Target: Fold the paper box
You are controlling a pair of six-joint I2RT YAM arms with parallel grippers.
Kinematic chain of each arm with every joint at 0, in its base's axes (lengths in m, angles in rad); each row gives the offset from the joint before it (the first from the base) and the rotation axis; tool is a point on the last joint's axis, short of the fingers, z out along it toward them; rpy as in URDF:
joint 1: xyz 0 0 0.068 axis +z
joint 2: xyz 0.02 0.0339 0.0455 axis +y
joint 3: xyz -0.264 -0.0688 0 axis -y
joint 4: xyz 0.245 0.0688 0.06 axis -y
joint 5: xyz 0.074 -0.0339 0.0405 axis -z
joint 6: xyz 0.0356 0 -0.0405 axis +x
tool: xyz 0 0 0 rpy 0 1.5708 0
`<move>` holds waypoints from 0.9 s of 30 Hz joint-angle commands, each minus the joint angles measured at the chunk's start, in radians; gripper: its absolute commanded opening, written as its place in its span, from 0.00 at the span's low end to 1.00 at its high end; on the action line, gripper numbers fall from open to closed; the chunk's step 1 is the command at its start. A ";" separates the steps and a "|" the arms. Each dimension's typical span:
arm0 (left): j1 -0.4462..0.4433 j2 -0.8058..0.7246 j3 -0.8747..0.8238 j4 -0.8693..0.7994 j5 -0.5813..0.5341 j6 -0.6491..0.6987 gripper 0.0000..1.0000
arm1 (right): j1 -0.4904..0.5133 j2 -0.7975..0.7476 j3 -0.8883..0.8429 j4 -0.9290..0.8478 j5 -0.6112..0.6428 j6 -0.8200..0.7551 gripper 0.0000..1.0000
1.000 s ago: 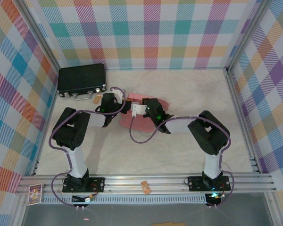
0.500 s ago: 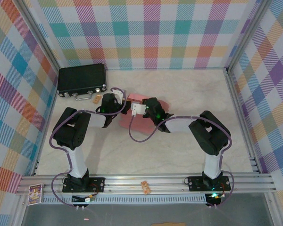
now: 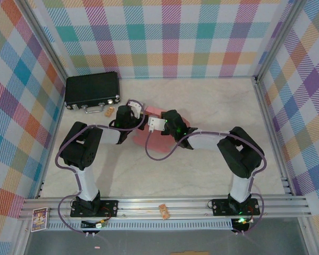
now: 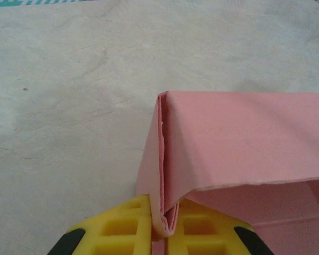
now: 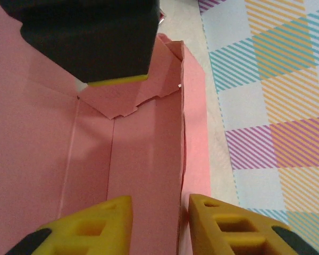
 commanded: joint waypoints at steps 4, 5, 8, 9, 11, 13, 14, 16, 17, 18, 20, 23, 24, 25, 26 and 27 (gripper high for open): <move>-0.038 -0.042 0.014 -0.082 0.023 0.063 0.10 | 0.007 -0.068 0.060 -0.138 -0.051 0.121 0.47; -0.039 -0.043 0.014 -0.087 0.020 0.066 0.10 | 0.006 -0.075 0.068 -0.156 -0.051 0.137 0.49; -0.044 -0.048 0.013 -0.101 0.012 0.077 0.10 | 0.000 -0.105 0.065 -0.171 -0.071 0.177 0.53; -0.045 -0.051 0.013 -0.105 0.009 0.080 0.10 | -0.002 -0.115 0.068 -0.188 -0.083 0.190 0.54; -0.046 -0.056 0.009 -0.110 0.004 0.083 0.10 | -0.005 -0.134 0.072 -0.220 -0.096 0.214 0.54; -0.047 -0.062 0.005 -0.120 -0.005 0.088 0.09 | -0.005 -0.155 0.070 -0.237 -0.100 0.241 0.55; -0.047 -0.069 0.003 -0.128 -0.008 0.089 0.09 | -0.007 -0.169 0.067 -0.241 -0.102 0.258 0.55; -0.050 -0.083 -0.004 -0.143 -0.027 0.090 0.08 | -0.015 -0.200 0.065 -0.264 -0.111 0.307 0.56; -0.053 -0.094 -0.006 -0.158 -0.041 0.089 0.08 | -0.020 -0.221 0.066 -0.283 -0.121 0.338 0.56; -0.055 -0.106 -0.007 -0.173 -0.056 0.088 0.08 | -0.026 -0.239 0.068 -0.296 -0.127 0.369 0.56; -0.062 -0.130 -0.014 -0.200 -0.091 0.089 0.08 | -0.041 -0.277 0.068 -0.323 -0.129 0.447 0.57; -0.070 -0.168 -0.033 -0.220 -0.146 0.081 0.07 | -0.089 -0.328 0.068 -0.365 -0.133 0.581 0.58; -0.073 -0.178 -0.045 -0.223 -0.166 0.078 0.07 | -0.122 -0.343 0.071 -0.395 -0.162 0.647 0.58; -0.073 -0.187 -0.053 -0.219 -0.180 0.067 0.07 | -0.156 -0.352 0.074 -0.423 -0.187 0.699 0.58; -0.073 -0.192 -0.064 -0.213 -0.187 0.062 0.07 | -0.186 -0.356 0.079 -0.452 -0.203 0.746 0.58; -0.073 -0.194 -0.071 -0.207 -0.191 0.059 0.07 | -0.219 -0.363 0.082 -0.479 -0.231 0.782 0.58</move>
